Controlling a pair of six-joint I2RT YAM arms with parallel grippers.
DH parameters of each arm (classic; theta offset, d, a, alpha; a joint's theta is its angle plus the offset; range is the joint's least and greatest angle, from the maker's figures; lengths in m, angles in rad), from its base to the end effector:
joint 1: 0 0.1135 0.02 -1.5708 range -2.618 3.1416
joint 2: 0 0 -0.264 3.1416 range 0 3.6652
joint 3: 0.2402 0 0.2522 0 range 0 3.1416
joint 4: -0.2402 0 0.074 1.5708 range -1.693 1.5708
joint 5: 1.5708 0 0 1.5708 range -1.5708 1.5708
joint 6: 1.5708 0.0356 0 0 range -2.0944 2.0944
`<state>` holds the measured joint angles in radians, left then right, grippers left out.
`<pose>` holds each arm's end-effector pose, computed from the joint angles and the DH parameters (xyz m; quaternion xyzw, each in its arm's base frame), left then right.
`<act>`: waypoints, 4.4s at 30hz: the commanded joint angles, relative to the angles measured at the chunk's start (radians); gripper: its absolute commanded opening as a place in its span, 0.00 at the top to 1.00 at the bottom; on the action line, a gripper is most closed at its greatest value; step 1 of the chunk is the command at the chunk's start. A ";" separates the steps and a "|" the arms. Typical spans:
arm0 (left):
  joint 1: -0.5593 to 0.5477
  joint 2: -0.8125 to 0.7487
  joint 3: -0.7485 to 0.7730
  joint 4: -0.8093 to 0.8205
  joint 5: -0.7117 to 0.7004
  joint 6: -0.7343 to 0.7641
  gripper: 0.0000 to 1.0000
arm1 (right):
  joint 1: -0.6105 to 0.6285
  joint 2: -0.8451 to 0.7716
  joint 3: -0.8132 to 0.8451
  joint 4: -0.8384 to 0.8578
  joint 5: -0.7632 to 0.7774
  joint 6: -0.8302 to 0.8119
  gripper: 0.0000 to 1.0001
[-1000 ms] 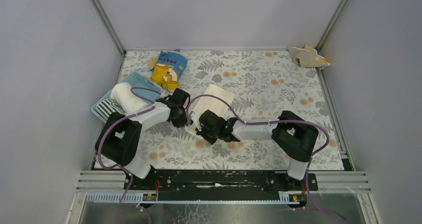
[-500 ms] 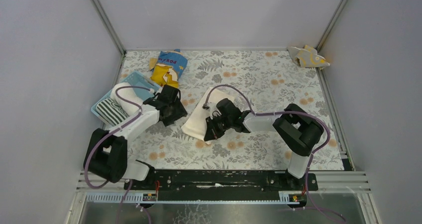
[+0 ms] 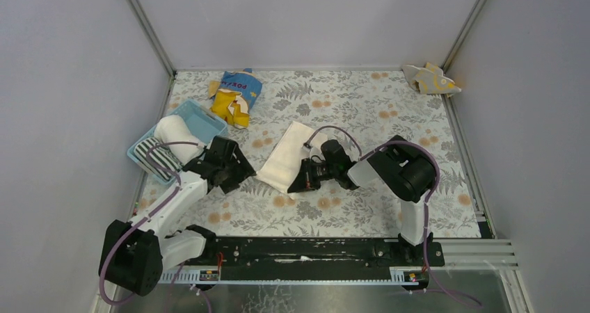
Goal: Roll the towels
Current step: Roll the towel at the center of the board.
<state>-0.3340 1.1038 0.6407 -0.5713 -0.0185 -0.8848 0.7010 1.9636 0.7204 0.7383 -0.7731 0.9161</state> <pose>0.1921 -0.0660 0.1993 -0.2646 0.9272 -0.1444 0.2224 0.2467 0.2407 0.0966 -0.1048 0.8137 0.5646 0.0901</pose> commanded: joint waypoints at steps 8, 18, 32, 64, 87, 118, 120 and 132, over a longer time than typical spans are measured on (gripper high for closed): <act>0.004 0.003 -0.084 0.014 0.076 -0.017 0.56 | -0.009 0.029 0.015 0.003 -0.014 0.070 0.99; 0.004 0.111 -0.127 0.257 0.229 -0.045 0.45 | -0.009 0.031 0.050 -0.087 -0.008 0.024 0.99; 0.009 0.107 -0.134 0.382 0.265 -0.077 0.44 | -0.009 0.013 0.081 -0.181 -0.005 -0.031 0.98; 0.016 0.242 -0.152 0.376 0.066 -0.121 0.48 | -0.010 0.004 0.187 -0.435 0.038 -0.181 0.95; 0.022 0.309 -0.140 0.314 0.011 -0.132 0.54 | 0.089 -0.161 0.395 -0.876 0.297 -0.619 0.60; 0.023 0.335 -0.117 0.291 0.009 -0.119 0.55 | 0.253 -0.140 0.408 -0.860 0.520 -0.732 0.88; 0.023 0.334 -0.117 0.291 0.005 -0.118 0.55 | 0.221 -0.136 0.404 -0.851 0.454 -0.701 0.91; 0.022 0.367 -0.106 0.319 0.028 -0.127 0.53 | 0.054 -0.014 0.394 -0.790 0.176 -0.525 0.90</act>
<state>-0.3199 1.4090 0.5762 -0.1493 0.0971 -1.0389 0.7849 1.9026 1.0954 -0.0761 -0.4957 0.3130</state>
